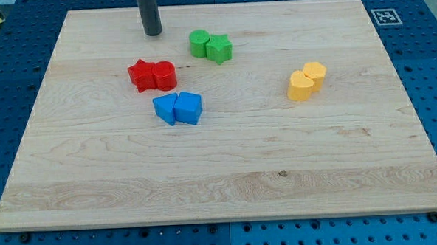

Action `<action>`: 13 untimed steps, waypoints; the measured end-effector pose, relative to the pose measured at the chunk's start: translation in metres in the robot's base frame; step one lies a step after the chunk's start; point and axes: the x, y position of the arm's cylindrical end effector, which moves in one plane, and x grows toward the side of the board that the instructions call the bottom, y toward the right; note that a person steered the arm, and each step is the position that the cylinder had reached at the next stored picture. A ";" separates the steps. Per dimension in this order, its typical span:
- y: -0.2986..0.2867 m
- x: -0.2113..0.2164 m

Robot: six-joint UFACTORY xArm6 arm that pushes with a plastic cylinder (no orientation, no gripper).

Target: Move the red circle to the top center

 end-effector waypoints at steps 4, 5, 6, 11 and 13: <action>0.088 0.087; 0.119 0.137; 0.128 0.177; 0.097 0.205; 0.041 0.181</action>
